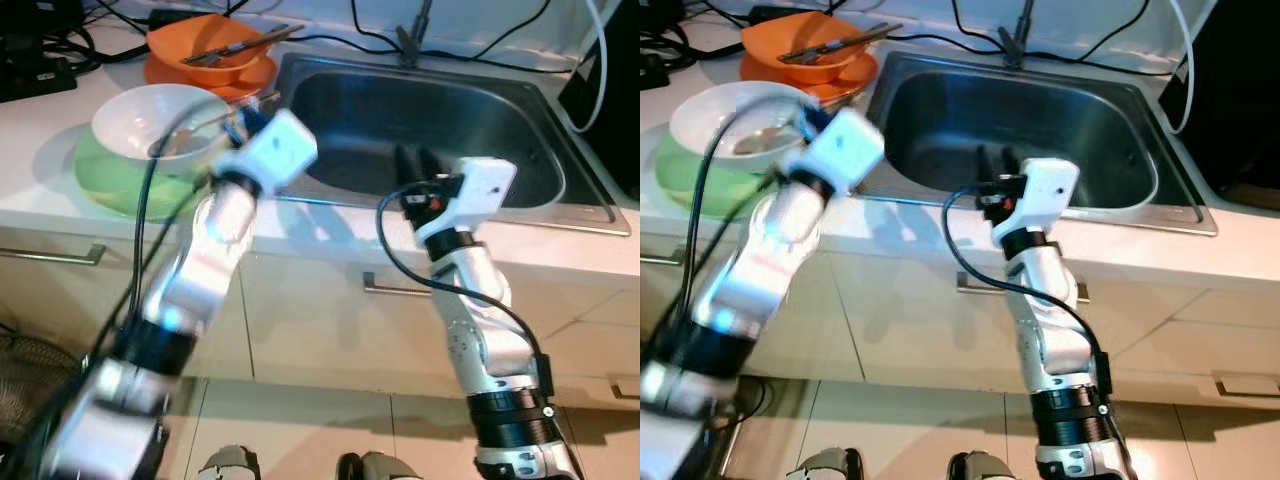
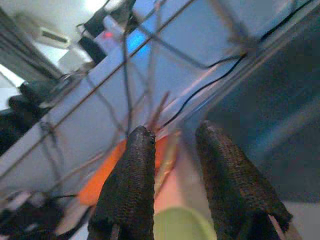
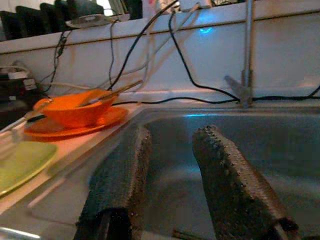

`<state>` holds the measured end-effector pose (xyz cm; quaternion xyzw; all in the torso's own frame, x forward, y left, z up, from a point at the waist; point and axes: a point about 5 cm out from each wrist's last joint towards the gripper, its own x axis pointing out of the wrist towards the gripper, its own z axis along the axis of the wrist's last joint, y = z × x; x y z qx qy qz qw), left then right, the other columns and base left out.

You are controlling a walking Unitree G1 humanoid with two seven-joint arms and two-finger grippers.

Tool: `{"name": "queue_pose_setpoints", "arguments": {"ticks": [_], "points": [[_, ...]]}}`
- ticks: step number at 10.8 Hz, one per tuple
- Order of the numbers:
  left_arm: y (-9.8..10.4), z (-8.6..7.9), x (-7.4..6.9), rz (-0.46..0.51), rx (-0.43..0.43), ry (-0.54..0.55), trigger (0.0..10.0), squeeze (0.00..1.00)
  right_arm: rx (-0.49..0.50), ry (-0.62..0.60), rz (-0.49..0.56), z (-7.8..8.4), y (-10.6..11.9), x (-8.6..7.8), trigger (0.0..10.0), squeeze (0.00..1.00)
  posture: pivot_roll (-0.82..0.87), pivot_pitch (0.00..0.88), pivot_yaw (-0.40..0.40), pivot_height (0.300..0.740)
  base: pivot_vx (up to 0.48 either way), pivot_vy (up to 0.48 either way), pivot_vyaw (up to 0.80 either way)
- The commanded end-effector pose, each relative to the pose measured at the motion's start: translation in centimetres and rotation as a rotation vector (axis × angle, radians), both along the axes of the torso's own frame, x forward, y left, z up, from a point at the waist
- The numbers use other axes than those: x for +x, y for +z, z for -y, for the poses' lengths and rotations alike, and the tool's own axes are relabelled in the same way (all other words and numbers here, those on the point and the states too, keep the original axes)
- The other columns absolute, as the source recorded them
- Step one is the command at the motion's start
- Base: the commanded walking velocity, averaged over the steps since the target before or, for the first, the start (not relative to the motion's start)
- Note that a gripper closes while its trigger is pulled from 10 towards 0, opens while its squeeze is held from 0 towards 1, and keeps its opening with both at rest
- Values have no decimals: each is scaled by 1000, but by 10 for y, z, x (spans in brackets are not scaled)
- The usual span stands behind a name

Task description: Kitchen organization

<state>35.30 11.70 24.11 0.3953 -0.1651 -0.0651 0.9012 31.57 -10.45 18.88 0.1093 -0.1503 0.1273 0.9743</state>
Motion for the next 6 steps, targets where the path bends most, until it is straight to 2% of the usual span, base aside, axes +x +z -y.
{"name": "queue_pose_setpoints", "arguments": {"ticks": [1,3,6], "points": [[-5,1,5,-14,40,27,10000,0,7,-4,-4,2,1,-3,10000,0,-27,42,-80,740,0,0,0],[-1,-3,24,7,106,90,10000,0,12,-2,-15,1,2,-6,10000,0,-33,34,-74,740,0,0,0],[3,-1,37,20,137,107,10000,0,15,-6,-23,1,3,-7,10000,0,-36,40,-71,740,0,0,0]]}}
